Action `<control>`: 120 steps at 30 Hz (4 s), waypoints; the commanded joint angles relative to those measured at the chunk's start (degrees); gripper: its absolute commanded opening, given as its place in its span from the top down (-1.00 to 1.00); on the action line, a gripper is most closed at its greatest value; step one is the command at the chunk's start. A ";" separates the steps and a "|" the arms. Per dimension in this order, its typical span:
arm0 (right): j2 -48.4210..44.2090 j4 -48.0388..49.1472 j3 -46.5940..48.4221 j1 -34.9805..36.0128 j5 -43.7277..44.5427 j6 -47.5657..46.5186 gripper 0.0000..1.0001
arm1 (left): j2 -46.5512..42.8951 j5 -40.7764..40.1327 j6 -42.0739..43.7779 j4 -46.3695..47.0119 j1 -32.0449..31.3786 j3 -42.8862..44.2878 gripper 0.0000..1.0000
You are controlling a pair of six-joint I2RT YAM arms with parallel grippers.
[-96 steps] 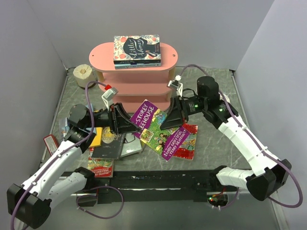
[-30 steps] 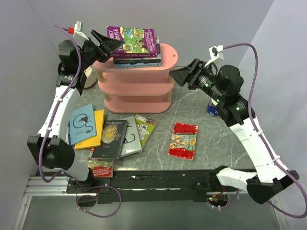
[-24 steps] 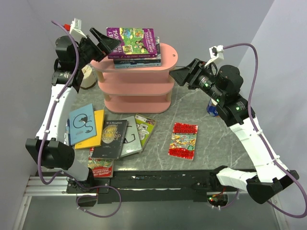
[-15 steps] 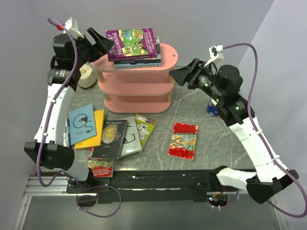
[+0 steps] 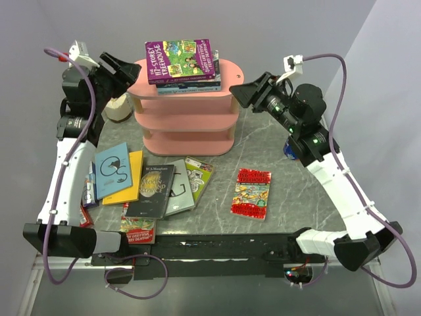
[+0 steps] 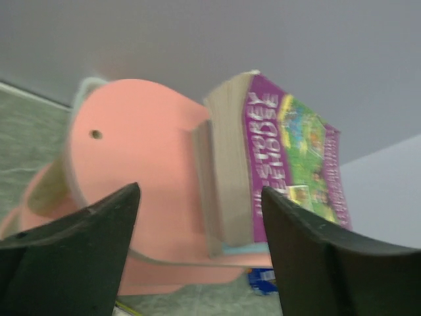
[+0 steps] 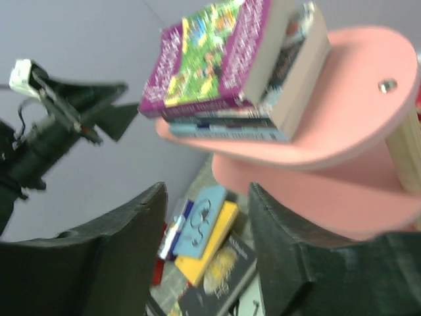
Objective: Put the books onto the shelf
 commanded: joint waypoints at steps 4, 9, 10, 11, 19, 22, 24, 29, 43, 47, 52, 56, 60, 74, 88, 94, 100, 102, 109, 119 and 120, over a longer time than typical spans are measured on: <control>5.78 10.50 4.74 -1.06 -1.41 3.03 0.09 | 0.24 11.05 -6.40 13.26 0.03 -0.36 -0.25; 11.05 9.44 8.97 -1.06 -3.26 3.21 -0.11 | 0.68 11.23 -6.66 15.19 0.12 -1.60 -0.41; 11.75 8.83 10.28 -1.06 -3.44 3.21 -0.14 | 0.94 11.32 -6.57 15.45 0.12 -1.68 -0.42; 12.89 8.82 10.73 -1.06 -3.61 3.12 -0.15 | 1.20 11.40 -6.40 15.54 0.12 -1.68 -0.43; 15.63 11.55 11.87 -1.24 -3.88 2.94 -0.18 | 3.75 12.46 -7.10 16.16 0.21 -0.28 -0.47; 17.03 11.46 13.45 -1.15 -3.88 2.94 -0.18 | 4.19 12.55 -6.75 15.98 0.21 0.25 -0.43; 18.35 11.20 14.42 -1.15 -4.05 2.77 -0.18 | 4.28 12.81 -6.49 16.16 0.30 0.34 -0.41; 20.72 11.02 16.97 -1.15 -4.67 2.77 -0.16 | 4.28 13.25 -6.40 16.34 0.39 0.60 -0.27; 24.77 8.30 21.28 -1.15 -6.16 2.42 -0.09 | 5.78 14.04 -7.36 16.34 0.56 0.95 -0.01; 25.12 8.30 21.45 -1.15 -6.78 2.42 -0.01 | 5.69 14.74 -7.89 19.06 0.56 0.34 0.13; 25.47 8.30 21.72 -1.24 -7.39 2.50 0.15 | 6.22 15.88 -8.07 19.15 0.56 0.60 0.18; 25.21 8.38 21.37 -1.24 -7.66 2.68 0.24 | 6.57 17.37 -8.51 19.94 0.56 0.16 0.21; 24.86 8.47 20.67 -1.15 -7.48 2.59 0.29 | 7.27 18.61 -9.03 20.29 0.56 0.08 0.31; 23.19 8.74 19.17 -1.15 -7.13 1.89 0.31 | 10.87 22.65 -10.88 22.49 0.21 1.74 0.46; 22.40 9.17 18.29 -1.15 -7.13 1.89 0.31 | 11.58 23.88 -10.44 23.89 -1.46 2.62 0.52; 21.17 9.79 16.97 -1.15 -7.13 1.89 0.31 | 12.89 24.06 -10.44 23.11 -1.81 5.25 0.52; 20.11 10.23 15.92 -1.15 -7.04 1.98 0.31 | 14.04 23.88 -10.09 22.49 -2.77 7.36 0.52; 19.85 10.32 15.74 -1.15 -7.04 1.98 0.31 | 14.30 23.80 -10.09 22.49 -3.13 7.28 0.52; 19.15 10.67 14.87 -1.24 -7.39 2.33 0.32 | 14.83 23.97 -10.09 22.40 -4.01 7.81 0.52; 17.74 12.07 12.67 -1.24 -7.75 2.85 0.34 | 15.62 24.24 -10.27 22.31 -4.18 8.77 0.53; 17.65 12.16 12.49 -1.15 -7.92 3.03 0.34 | 15.62 24.24 -10.35 22.40 -4.18 8.69 0.53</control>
